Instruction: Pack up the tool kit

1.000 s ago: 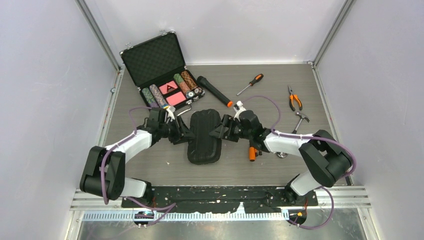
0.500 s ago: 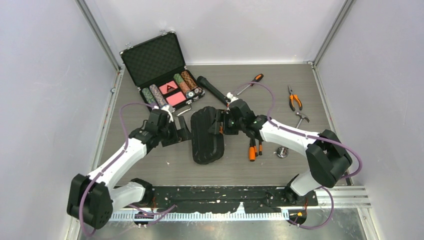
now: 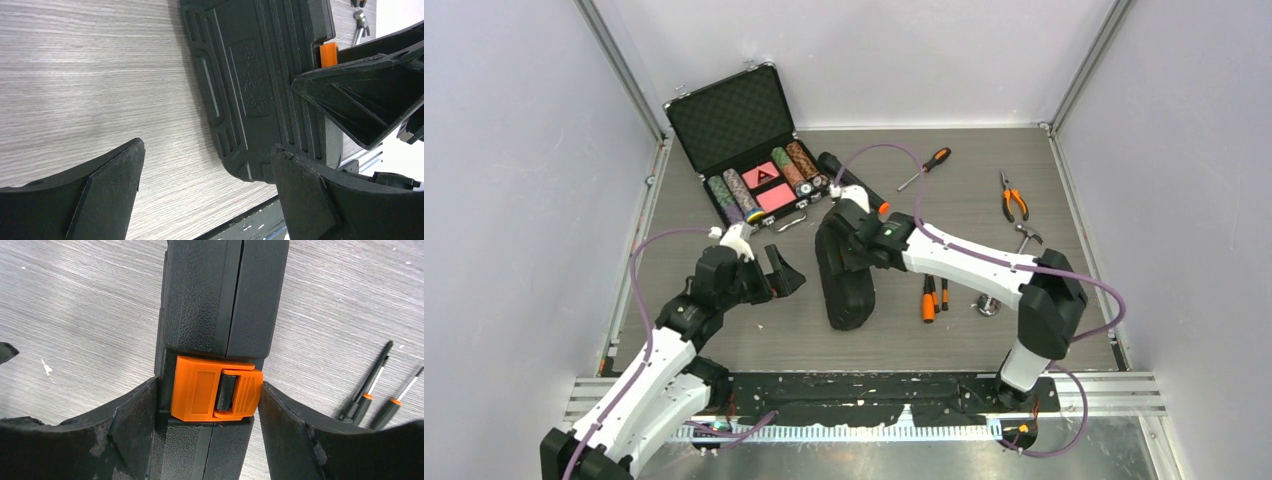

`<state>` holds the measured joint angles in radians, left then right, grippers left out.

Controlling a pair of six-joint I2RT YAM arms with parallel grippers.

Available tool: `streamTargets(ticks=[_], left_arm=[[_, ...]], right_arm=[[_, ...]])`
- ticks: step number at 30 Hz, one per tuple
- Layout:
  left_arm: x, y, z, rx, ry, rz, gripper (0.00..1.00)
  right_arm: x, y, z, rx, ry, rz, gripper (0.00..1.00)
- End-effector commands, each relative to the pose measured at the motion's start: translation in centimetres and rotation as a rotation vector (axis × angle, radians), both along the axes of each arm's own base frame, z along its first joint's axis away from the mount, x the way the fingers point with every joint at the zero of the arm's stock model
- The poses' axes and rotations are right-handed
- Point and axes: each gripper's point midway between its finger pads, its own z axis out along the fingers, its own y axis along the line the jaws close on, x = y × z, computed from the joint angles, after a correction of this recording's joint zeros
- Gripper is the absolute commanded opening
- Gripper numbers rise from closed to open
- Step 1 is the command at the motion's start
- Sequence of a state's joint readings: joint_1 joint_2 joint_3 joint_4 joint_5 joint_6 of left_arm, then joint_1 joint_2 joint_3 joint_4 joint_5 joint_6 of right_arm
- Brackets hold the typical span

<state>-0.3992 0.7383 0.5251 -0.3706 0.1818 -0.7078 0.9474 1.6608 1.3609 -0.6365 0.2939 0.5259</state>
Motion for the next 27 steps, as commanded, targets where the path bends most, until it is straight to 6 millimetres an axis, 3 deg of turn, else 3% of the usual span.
streamTargets(ticks=[1,10,16,21,27], left_arm=[[0.0,0.7,0.5,-0.012,-0.066,0.043,0.97],[-1.1,2.2,-0.2,0.021,-0.078,0.083,1.0],[-1.7,2.1,-0.5,0.021,-0.075,0.062,0.99],[-2.0,1.7,0.1,-0.009,-0.087,0.04,1.0],[-2.3,0.5,0.7,-0.07,-0.081,0.0,1.0]], right_arm=[[0.7,0.0,2.3,-0.139,-0.127,-0.043,0.15],[-0.5,2.3,1.7,-0.272,-0.142,-0.034,0.17],[-1.1,3.8,2.3,-0.239,-0.129,-0.016,0.37],[-1.0,4.2,3.6,-0.198,-0.142,-0.019,0.47],[-1.5,5.2,3.8,-0.144,-0.116,0.004,0.56]])
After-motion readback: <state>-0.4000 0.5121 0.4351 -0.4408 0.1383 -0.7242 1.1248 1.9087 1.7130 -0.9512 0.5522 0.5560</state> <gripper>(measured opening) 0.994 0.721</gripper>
